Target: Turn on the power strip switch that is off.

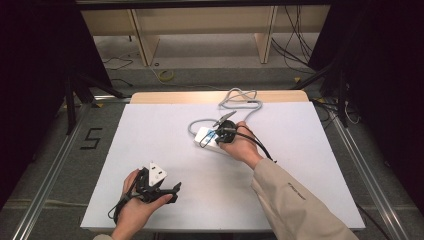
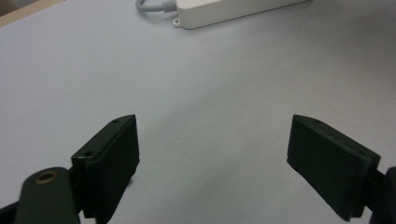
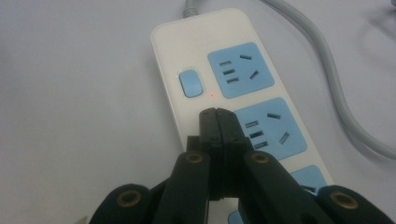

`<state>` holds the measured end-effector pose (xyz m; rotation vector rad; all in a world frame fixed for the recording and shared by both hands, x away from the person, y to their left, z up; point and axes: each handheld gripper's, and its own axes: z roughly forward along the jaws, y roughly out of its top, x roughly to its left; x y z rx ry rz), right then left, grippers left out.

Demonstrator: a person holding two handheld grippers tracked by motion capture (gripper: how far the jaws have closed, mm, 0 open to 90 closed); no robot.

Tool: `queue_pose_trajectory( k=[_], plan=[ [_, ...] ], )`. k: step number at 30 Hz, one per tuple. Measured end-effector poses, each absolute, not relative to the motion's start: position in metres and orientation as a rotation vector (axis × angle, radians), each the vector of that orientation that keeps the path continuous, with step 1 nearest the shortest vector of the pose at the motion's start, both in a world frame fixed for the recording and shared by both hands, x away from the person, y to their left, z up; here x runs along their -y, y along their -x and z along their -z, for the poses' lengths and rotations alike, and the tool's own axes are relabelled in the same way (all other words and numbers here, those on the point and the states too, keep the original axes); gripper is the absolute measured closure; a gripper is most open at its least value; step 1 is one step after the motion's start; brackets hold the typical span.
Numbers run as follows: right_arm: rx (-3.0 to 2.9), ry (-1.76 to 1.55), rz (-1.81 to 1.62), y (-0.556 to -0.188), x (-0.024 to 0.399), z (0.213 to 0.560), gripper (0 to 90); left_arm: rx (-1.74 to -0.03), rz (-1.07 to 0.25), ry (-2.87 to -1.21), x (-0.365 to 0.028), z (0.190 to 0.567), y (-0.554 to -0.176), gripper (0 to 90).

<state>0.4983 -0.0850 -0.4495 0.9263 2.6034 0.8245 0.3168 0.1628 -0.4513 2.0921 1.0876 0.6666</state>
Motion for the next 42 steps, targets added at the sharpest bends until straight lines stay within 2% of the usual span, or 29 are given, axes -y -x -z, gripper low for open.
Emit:
queue_pose_trajectory(
  k=[42],
  plan=[
    [-2.62, -0.948, -0.786, -0.4998, 0.0819, 0.4477, 90.0, -1.085, -0.667, -2.095, -0.1619, 0.4513, -0.3165, 16.3]
  ],
)
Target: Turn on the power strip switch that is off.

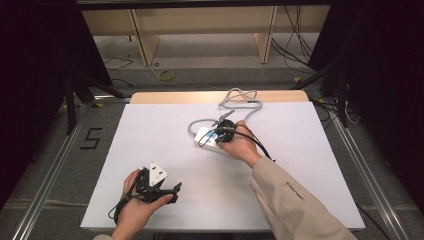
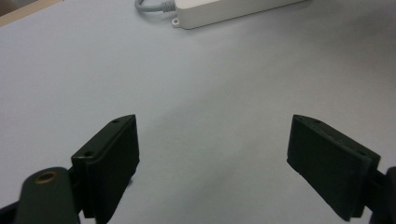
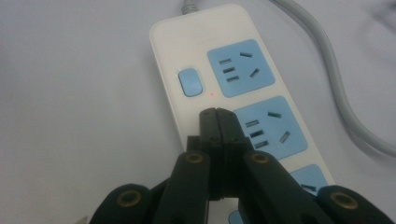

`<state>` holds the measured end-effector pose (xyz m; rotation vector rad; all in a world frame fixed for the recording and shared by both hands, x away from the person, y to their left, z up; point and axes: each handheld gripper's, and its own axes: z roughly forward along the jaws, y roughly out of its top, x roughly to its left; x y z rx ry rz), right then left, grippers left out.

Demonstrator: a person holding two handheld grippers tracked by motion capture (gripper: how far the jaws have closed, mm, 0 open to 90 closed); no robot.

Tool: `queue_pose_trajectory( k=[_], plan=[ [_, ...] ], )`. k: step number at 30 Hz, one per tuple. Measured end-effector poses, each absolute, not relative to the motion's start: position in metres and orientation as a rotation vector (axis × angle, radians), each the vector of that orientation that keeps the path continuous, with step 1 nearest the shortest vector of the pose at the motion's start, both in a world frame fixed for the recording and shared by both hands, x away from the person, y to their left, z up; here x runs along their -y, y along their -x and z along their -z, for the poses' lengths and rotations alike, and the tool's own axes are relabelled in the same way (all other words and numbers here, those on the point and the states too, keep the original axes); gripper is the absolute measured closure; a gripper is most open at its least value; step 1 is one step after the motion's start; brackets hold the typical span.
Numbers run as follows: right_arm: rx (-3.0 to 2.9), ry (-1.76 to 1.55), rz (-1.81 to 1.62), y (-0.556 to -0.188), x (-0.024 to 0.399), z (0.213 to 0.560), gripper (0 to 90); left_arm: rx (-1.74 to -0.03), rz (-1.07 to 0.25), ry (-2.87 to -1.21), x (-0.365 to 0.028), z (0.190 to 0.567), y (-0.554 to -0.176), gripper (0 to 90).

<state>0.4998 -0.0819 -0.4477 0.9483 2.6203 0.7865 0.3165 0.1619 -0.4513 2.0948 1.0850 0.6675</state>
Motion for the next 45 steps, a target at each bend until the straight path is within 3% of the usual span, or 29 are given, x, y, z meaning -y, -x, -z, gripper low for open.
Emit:
queue_pose_trajectory(
  k=[45],
  plan=[
    [-2.633, -0.965, -0.808, -0.5009, 0.0815, 0.4484, 90.0, -1.089, -0.665, -2.091, -0.1628, 0.4516, -0.3166, 16.4]
  ],
)
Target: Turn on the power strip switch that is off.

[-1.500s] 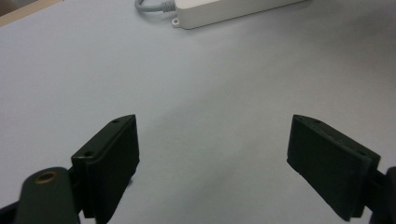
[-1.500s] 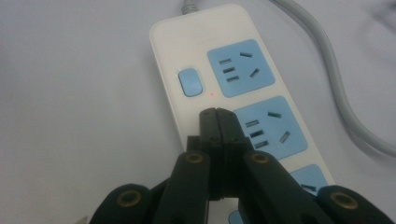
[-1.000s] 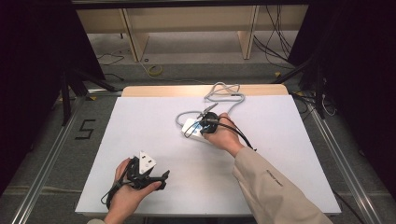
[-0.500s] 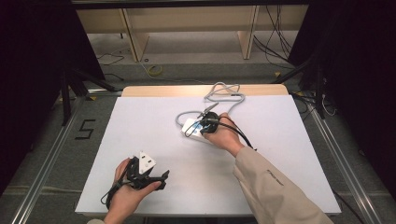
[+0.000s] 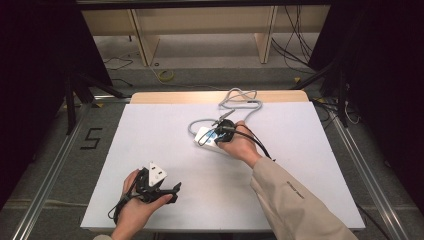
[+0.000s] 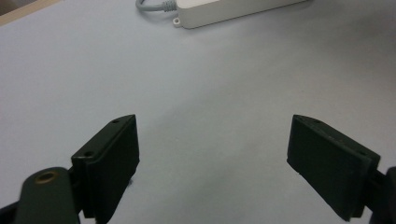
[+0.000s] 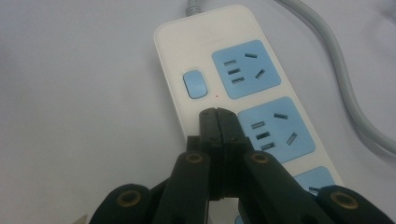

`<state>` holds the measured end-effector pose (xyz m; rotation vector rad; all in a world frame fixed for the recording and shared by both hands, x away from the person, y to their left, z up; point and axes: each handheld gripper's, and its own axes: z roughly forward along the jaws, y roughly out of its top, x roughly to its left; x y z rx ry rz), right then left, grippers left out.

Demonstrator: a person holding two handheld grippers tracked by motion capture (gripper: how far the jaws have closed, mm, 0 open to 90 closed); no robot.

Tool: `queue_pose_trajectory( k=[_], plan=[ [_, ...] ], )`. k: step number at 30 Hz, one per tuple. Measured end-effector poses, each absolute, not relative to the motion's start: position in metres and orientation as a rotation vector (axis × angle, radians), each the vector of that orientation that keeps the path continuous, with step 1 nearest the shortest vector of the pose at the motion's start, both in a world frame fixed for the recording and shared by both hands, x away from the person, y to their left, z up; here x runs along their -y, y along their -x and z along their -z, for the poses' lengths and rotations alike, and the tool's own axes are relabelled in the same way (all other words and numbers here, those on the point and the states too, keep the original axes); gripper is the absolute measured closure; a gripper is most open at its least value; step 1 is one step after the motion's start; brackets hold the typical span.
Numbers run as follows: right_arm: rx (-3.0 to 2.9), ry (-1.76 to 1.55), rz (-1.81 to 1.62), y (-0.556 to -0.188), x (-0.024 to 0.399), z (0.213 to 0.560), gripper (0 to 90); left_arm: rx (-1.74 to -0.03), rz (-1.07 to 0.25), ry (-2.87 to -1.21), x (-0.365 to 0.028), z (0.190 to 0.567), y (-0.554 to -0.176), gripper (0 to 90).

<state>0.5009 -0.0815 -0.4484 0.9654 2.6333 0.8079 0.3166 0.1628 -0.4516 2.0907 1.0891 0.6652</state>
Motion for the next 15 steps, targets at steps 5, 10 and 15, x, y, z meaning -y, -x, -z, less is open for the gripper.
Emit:
queue_pose_trajectory(
  k=[5, 10, 15],
  plan=[
    [-2.63, -0.959, -0.806, -0.5006, 0.0809, 0.4485, 90.0, -1.089, -0.664, -2.091, -0.1626, 0.4517, -0.3167, 16.4],
    [-2.628, -0.958, -0.801, -0.5003, 0.0804, 0.4484, 90.0, -1.089, -0.665, -2.09, -0.1626, 0.4518, -0.3168, 16.3],
    [-2.628, -0.953, -0.802, -0.5004, 0.0804, 0.4484, 90.0, -1.089, -0.664, -2.091, -0.1626, 0.4518, -0.3168, 16.4]
  ],
)
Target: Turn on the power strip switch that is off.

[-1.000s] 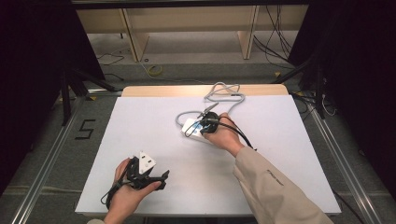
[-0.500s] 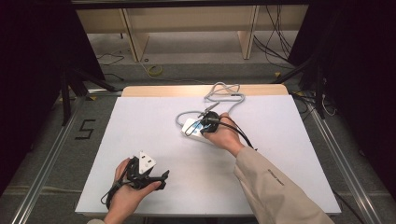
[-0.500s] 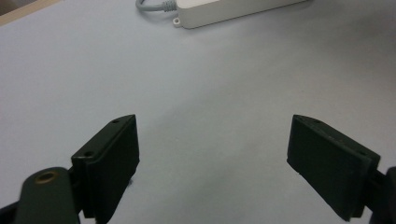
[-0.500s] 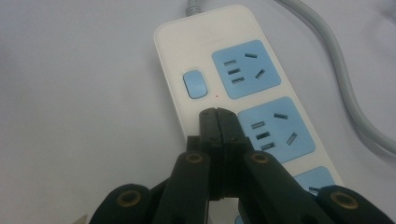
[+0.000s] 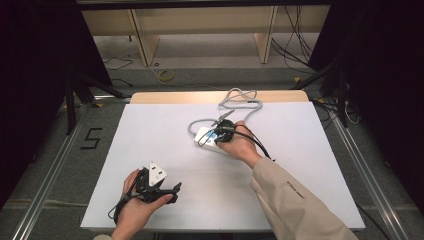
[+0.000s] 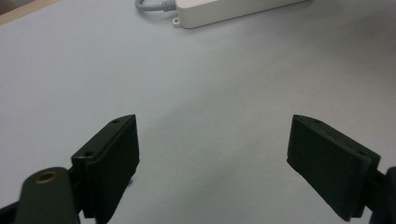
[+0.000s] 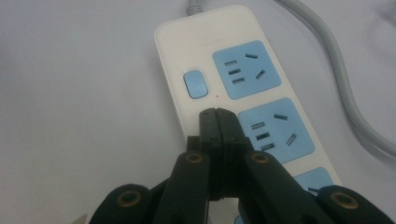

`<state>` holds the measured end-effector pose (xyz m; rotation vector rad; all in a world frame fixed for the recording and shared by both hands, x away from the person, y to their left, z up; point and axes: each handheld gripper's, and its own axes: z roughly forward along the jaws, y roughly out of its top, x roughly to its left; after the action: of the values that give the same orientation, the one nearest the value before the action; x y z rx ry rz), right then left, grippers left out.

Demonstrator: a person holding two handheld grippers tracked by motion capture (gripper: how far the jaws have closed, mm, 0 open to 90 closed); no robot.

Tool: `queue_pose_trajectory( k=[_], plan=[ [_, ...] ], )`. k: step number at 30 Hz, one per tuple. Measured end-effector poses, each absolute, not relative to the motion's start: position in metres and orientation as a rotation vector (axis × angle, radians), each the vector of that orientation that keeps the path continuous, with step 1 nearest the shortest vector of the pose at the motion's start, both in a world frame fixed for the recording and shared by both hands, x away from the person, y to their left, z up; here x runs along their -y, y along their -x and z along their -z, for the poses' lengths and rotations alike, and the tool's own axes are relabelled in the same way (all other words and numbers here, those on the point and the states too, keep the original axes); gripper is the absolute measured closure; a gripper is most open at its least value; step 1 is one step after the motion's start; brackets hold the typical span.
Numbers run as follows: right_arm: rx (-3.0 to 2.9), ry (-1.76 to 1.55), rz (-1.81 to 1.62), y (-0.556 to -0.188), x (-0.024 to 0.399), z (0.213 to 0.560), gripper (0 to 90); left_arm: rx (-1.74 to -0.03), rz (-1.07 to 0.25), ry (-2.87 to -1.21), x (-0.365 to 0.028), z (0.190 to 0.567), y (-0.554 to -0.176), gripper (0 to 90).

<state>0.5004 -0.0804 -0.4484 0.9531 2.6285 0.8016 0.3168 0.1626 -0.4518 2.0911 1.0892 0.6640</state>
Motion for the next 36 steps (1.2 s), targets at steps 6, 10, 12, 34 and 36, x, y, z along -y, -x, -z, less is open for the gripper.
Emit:
queue_pose_trajectory(
  k=[6, 10, 12, 34, 36],
  plan=[
    [-2.629, -0.947, -0.801, -0.5, 0.08, 0.448, 90.0, -1.089, -0.664, -2.091, -0.163, 0.452, -0.317, 16.4],
    [-2.625, -0.942, -0.798, -0.499, 0.08, 0.447, 90.0, -1.089, -0.664, -2.092, -0.163, 0.452, -0.317, 16.4],
    [-2.624, -0.932, -0.801, -0.499, 0.08, 0.447, 90.0, -1.088, -0.665, -2.09, -0.163, 0.452, -0.317, 16.4],
    [-2.598, -0.909, -0.834, -0.496, 0.092, 0.438, 83.6, -1.09, -0.665, -2.092, -0.163, 0.452, -0.317, 16.4],
    [-2.601, -0.914, -0.836, -0.496, 0.096, 0.438, 81.4, -1.09, -0.665, -2.092, -0.163, 0.452, -0.317, 16.4]
  ],
)
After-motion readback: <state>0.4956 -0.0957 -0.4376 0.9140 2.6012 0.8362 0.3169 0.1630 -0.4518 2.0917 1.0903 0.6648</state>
